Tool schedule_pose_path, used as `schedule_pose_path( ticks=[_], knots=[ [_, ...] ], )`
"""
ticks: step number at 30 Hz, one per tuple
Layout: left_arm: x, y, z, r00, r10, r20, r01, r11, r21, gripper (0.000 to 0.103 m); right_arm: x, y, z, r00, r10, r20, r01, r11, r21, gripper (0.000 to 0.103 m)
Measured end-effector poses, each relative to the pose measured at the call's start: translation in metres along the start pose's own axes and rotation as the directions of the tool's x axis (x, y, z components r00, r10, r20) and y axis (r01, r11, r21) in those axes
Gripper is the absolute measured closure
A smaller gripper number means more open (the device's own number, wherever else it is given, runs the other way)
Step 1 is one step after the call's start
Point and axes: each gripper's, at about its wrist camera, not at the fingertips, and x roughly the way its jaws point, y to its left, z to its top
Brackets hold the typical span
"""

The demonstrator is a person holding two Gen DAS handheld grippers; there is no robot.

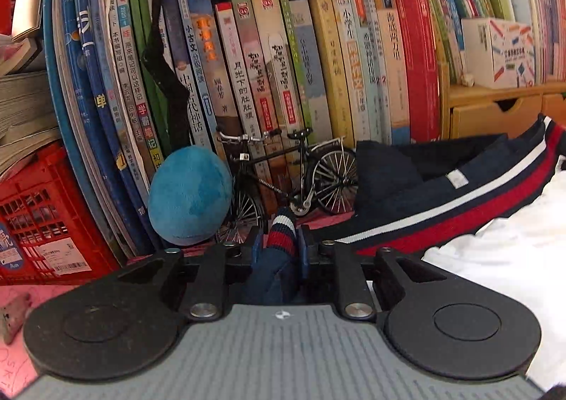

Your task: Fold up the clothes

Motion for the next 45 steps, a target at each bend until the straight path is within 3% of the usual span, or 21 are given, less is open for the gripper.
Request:
schedule_pose_path(
  ticks=[6,8,10,12,13,15,18,23,27,29,32,34,35,36,37,38,40,45],
  knots=[
    [0.018,-0.013,0.009,0.989,0.116,-0.089,-0.104,0.987,0.125,0.055,0.021,0.000,-0.019,1.000,-0.010,-0.011,0.010,1.000,0.005,0.085],
    [0.006,-0.008,0.018,0.988,0.137,-0.070,-0.127,0.984,0.128,0.054,0.020,0.004,-0.016,0.999,-0.048,-0.022,0.047,0.999,-0.021,0.069],
    [-0.020,0.007,0.029,0.990,0.141,-0.019,-0.139,0.986,0.088,0.048,0.008,0.002,-0.010,0.997,-0.079,-0.019,0.078,0.995,-0.060,0.044],
    [-0.052,0.027,0.036,0.990,0.137,0.039,-0.139,0.989,0.052,0.032,-0.011,-0.006,-0.008,0.996,-0.084,0.013,0.084,0.994,-0.071,0.034],
    [-0.069,0.037,0.040,0.988,0.136,0.067,-0.139,0.990,0.036,0.032,-0.026,-0.014,-0.009,0.996,-0.076,0.037,0.078,0.995,-0.062,0.031],
    [-0.105,0.056,0.035,0.991,0.096,0.092,-0.095,0.995,-0.020,0.026,-0.054,-0.027,-0.018,0.997,-0.058,0.047,0.061,0.997,-0.049,0.029],
    [-0.150,0.078,0.005,0.997,-0.019,0.072,0.030,0.987,-0.159,0.019,-0.098,-0.049,-0.044,0.999,0.011,0.033,-0.011,1.000,0.007,0.024],
    [-0.184,0.089,-0.068,0.986,-0.143,-0.081,0.106,0.930,-0.351,0.017,-0.147,-0.062,-0.103,0.997,0.066,-0.035,-0.061,0.990,0.126,0.024],
    [-0.187,0.077,-0.087,0.973,-0.190,-0.129,0.134,0.926,-0.353,0.012,-0.172,-0.056,-0.137,0.997,0.077,-0.026,-0.070,0.978,0.195,0.024],
    [-0.179,0.069,-0.089,0.971,-0.189,-0.146,0.134,0.937,-0.321,0.006,-0.175,-0.052,-0.143,0.995,0.098,-0.007,-0.094,0.970,0.224,0.024],
    [-0.162,0.060,-0.093,0.969,-0.169,-0.179,0.115,0.953,-0.279,0.006,-0.168,-0.046,-0.142,0.995,0.100,0.002,-0.097,0.966,0.238,0.025],
    [-0.158,0.052,-0.094,0.975,-0.139,-0.175,0.093,0.965,-0.245,0.012,-0.157,-0.045,-0.139,0.997,0.081,-0.003,-0.078,0.963,0.257,0.026],
    [-0.158,0.049,-0.093,0.978,-0.121,-0.171,0.078,0.968,-0.237,0.032,-0.153,-0.046,-0.139,0.997,0.076,0.008,-0.075,0.959,0.272,0.026],
    [-0.160,0.047,-0.093,0.980,-0.116,-0.162,0.073,0.965,-0.250,0.060,-0.150,-0.047,-0.137,0.997,0.073,0.019,-0.075,0.954,0.292,0.031],
    [-0.161,0.047,-0.091,0.980,-0.115,-0.160,0.068,0.960,-0.272,0.071,-0.147,-0.049,-0.135,0.997,0.071,0.023,-0.075,0.943,0.324,0.045],
    [-0.163,0.047,-0.090,0.981,-0.108,-0.162,0.058,0.957,-0.284,0.089,-0.144,-0.052,-0.133,0.997,0.070,0.025,-0.074,0.933,0.352,0.053],
    [-0.166,0.048,-0.086,0.982,-0.107,-0.157,0.058,0.954,-0.293,0.093,-0.141,-0.055,-0.129,0.998,0.070,0.010,-0.068,0.918,0.392,0.080],
    [-0.190,0.052,-0.076,0.987,-0.121,-0.106,0.083,0.946,-0.312,0.096,-0.160,-0.064,-0.123,0.993,0.109,0.047,-0.119,0.897,0.427,0.090]
  ],
)
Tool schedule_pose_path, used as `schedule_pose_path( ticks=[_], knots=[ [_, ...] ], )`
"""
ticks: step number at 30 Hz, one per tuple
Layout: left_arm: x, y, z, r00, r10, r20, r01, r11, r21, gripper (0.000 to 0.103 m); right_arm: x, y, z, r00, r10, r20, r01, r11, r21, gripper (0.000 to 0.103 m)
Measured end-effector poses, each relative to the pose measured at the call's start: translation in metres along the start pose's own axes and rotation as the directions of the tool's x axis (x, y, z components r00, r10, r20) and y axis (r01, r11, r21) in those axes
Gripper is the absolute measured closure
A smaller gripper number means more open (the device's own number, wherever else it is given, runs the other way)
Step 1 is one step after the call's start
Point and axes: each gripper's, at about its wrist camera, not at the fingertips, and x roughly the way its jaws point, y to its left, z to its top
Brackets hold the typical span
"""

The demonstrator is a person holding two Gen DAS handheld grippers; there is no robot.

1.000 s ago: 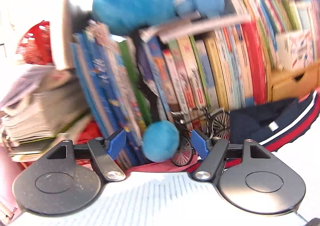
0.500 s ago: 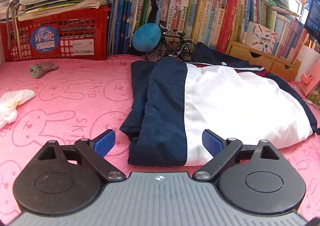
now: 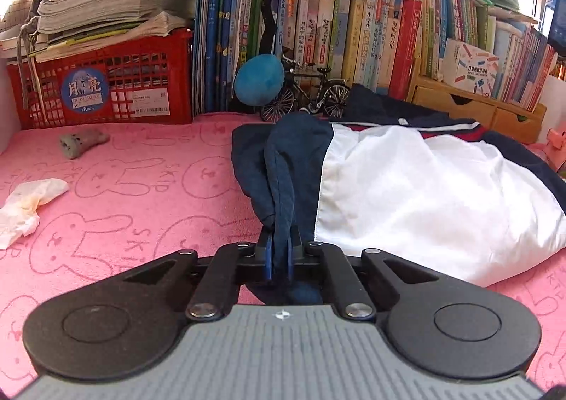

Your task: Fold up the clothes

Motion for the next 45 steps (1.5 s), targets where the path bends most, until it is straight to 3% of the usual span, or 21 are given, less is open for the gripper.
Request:
schedule_pose_path(
  ticks=[5,8,10,12,13,16,18,20,22,25,26,30,31,32,33,34,36,40,42,44,45],
  knots=[
    [-0.022,0.000,0.002,0.999,0.016,0.040,-0.018,0.997,0.068,0.092,-0.029,0.005,0.008,1.000,0.016,0.027,-0.015,0.999,-0.044,0.091],
    [-0.010,-0.003,-0.012,0.987,0.158,-0.004,-0.153,0.964,0.216,0.075,-0.028,0.003,0.003,0.999,-0.051,-0.004,0.050,0.992,-0.114,0.091],
    [-0.011,-0.009,-0.024,0.960,0.279,0.034,-0.274,0.898,0.346,0.077,-0.023,0.005,-0.007,0.981,-0.195,-0.012,0.187,0.957,-0.222,0.090],
    [-0.015,-0.016,-0.036,0.918,0.384,0.098,-0.384,0.798,0.464,0.076,-0.023,0.017,-0.024,0.932,-0.356,0.071,0.354,0.850,-0.391,0.083],
    [-0.023,-0.022,-0.042,0.913,0.382,0.142,-0.398,0.760,0.515,0.076,-0.030,0.025,-0.032,0.937,-0.333,0.105,0.343,0.820,-0.459,0.074],
    [-0.051,-0.053,-0.055,0.964,0.190,0.187,-0.266,0.736,0.622,0.069,-0.052,0.052,-0.056,0.952,-0.240,0.191,0.306,0.697,-0.648,0.053],
    [-0.058,-0.082,-0.064,0.988,0.045,0.147,-0.136,0.700,0.701,0.060,-0.063,0.085,-0.073,0.975,-0.125,0.186,0.224,0.596,-0.771,0.050],
    [-0.059,-0.110,-0.073,0.993,-0.078,0.087,-0.017,0.640,0.768,0.060,-0.062,0.118,-0.092,0.990,-0.031,0.140,0.137,0.483,-0.865,0.049],
    [-0.050,-0.134,-0.085,0.987,-0.163,0.007,0.086,0.557,0.826,0.061,-0.055,0.147,-0.112,0.996,0.049,0.080,0.057,0.366,-0.929,0.046],
    [-0.030,-0.158,-0.096,0.980,-0.195,-0.036,0.123,0.455,0.882,0.061,-0.034,0.177,-0.133,0.996,0.079,0.047,0.027,0.241,-0.970,0.046],
    [-0.025,-0.163,-0.095,0.980,-0.197,-0.033,0.118,0.436,0.892,0.061,-0.027,0.185,-0.137,0.996,0.082,0.040,0.022,0.213,-0.977,0.046],
    [-0.002,-0.174,-0.087,0.988,-0.153,0.025,0.035,0.376,0.926,0.061,-0.009,0.201,-0.123,0.996,0.078,0.051,0.029,0.259,-0.965,0.063],
    [0.004,-0.175,-0.084,0.991,-0.126,0.036,0.013,0.372,0.928,0.066,-0.009,0.202,-0.116,0.996,0.080,0.046,0.020,0.297,-0.955,0.063],
    [0.008,-0.174,-0.079,0.993,-0.113,0.026,0.020,0.389,0.921,0.076,-0.009,0.202,-0.110,0.995,0.084,0.044,0.014,0.330,-0.944,0.062],
    [0.008,-0.171,-0.071,0.992,-0.126,-0.003,0.057,0.428,0.902,0.081,-0.011,0.200,-0.109,0.994,0.093,0.052,0.018,0.337,-0.941,0.059],
    [0.005,-0.167,-0.064,0.989,-0.145,-0.021,0.087,0.465,0.881,0.082,-0.013,0.200,-0.113,0.992,0.101,0.069,0.034,0.314,-0.949,0.049],
    [-0.002,-0.160,-0.051,0.983,-0.182,-0.035,0.127,0.526,0.841,0.085,-0.017,0.202,-0.126,0.988,0.117,0.103,0.072,0.244,-0.967,0.042],
    [-0.016,-0.152,-0.026,0.973,-0.228,-0.026,0.164,0.610,0.775,0.088,-0.005,0.212,-0.149,0.979,0.129,0.158,0.145,0.100,-0.984,0.042],
    [-0.019,-0.152,-0.023,0.974,-0.227,-0.016,0.154,0.606,0.780,0.087,0.006,0.219,-0.155,0.965,0.134,0.228,0.224,0.043,-0.974,0.042],
    [-0.015,-0.160,-0.032,0.981,-0.193,0.000,0.105,0.536,0.837,0.082,0.017,0.223,-0.153,0.952,0.127,0.280,0.281,0.006,-0.960,0.047],
    [-0.011,-0.164,-0.041,0.986,-0.163,0.020,0.063,0.486,0.872,0.082,0.022,0.226,-0.152,0.947,0.123,0.296,0.299,-0.008,-0.954,0.063]
  ],
)
